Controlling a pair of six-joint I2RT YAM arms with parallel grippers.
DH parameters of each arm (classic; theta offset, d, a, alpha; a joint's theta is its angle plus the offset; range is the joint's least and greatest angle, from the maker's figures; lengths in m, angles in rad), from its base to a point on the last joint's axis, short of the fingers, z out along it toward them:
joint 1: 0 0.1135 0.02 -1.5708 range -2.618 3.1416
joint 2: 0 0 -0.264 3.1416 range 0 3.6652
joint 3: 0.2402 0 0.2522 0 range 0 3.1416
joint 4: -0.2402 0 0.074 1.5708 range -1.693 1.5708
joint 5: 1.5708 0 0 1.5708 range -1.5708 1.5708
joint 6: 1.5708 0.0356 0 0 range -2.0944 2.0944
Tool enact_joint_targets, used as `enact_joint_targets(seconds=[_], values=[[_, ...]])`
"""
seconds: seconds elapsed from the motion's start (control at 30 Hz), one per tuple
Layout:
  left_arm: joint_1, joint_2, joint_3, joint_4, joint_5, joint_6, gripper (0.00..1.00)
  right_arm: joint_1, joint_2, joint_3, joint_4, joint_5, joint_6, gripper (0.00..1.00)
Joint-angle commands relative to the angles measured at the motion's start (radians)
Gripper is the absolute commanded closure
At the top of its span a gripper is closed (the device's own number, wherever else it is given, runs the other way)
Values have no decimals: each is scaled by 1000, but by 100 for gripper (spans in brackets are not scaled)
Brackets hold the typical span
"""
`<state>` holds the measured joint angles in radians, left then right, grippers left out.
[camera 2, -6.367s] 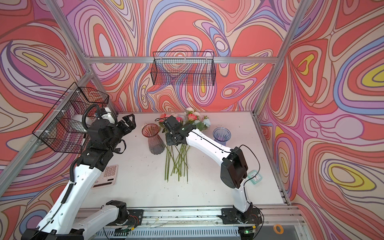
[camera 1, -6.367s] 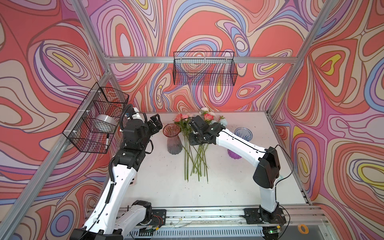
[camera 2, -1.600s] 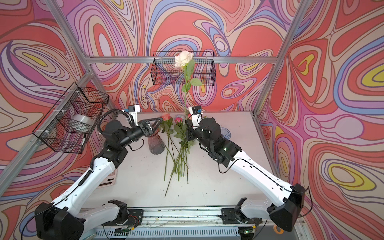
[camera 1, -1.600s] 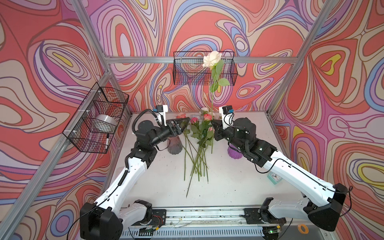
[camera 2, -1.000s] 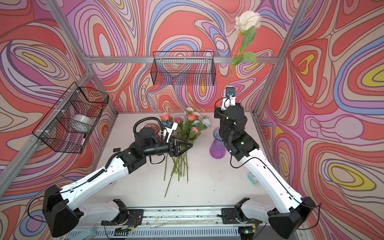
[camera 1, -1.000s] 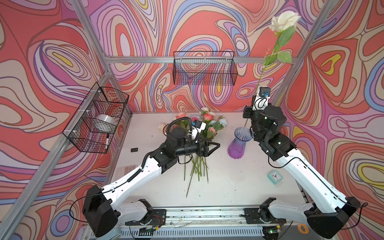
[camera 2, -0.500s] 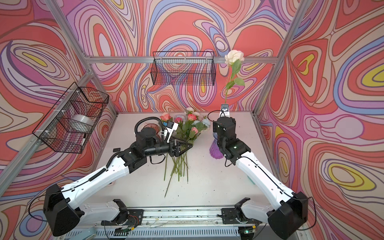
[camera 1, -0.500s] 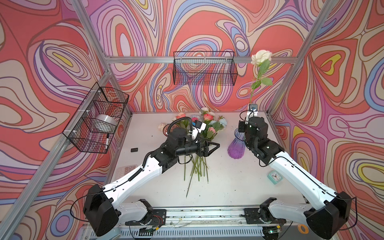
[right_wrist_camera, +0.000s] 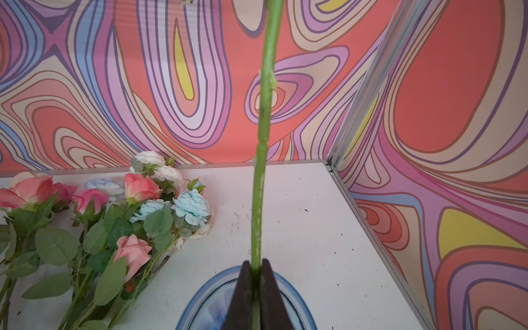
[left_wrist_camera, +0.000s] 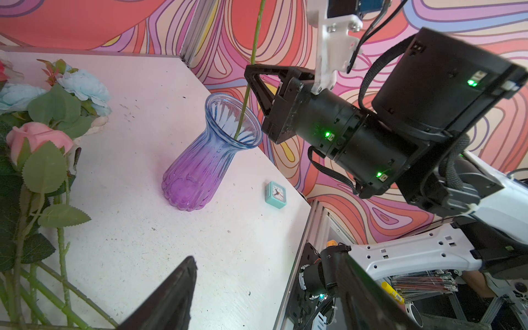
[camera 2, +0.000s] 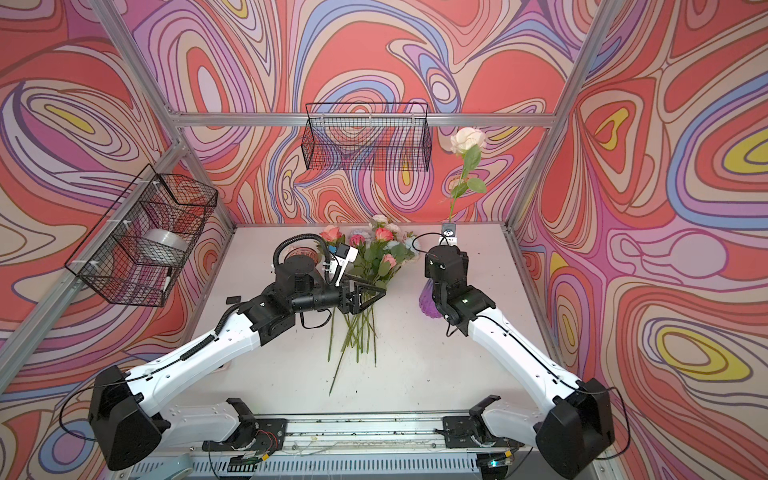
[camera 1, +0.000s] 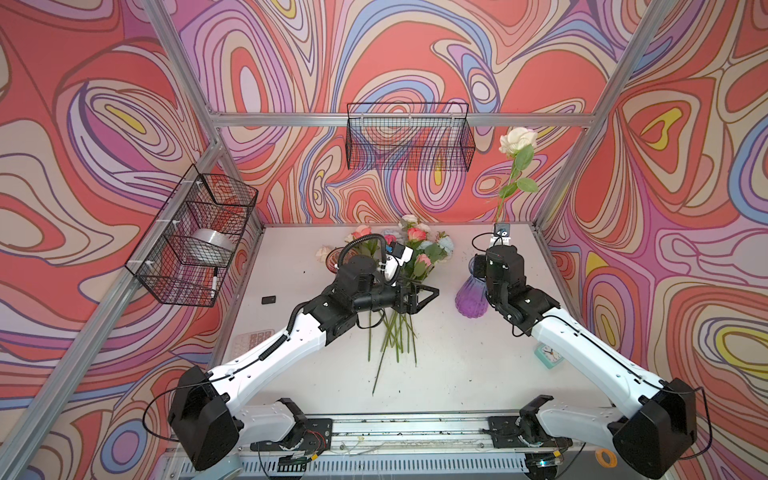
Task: Arrange the flowers into the vase
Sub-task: 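Lower the white rose into the purple vase with the right gripper while the left hovers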
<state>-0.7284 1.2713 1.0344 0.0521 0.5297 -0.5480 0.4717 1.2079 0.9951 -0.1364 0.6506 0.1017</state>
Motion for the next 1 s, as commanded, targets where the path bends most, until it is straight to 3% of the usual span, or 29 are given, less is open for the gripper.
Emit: enact_joint_targets(seconds=[0.0,0.23,0.63,0.83,0.97], values=[[-2,-4,33,-13,-11,26,22,-4,-17,-25,-31,-2,43,93],[-2,-9,35,-23,-20,39,21,-3,-41,-42,-69,-2,66,73],[-2,-21,47,-65,-70,88,21,-2,-124,24,-134,-78,72,73],[-1,-86,45,-118,-243,156,17,14,-148,166,-256,-186,140,81],[-1,-145,24,-133,-447,186,18,84,-102,271,-343,-185,191,88]])
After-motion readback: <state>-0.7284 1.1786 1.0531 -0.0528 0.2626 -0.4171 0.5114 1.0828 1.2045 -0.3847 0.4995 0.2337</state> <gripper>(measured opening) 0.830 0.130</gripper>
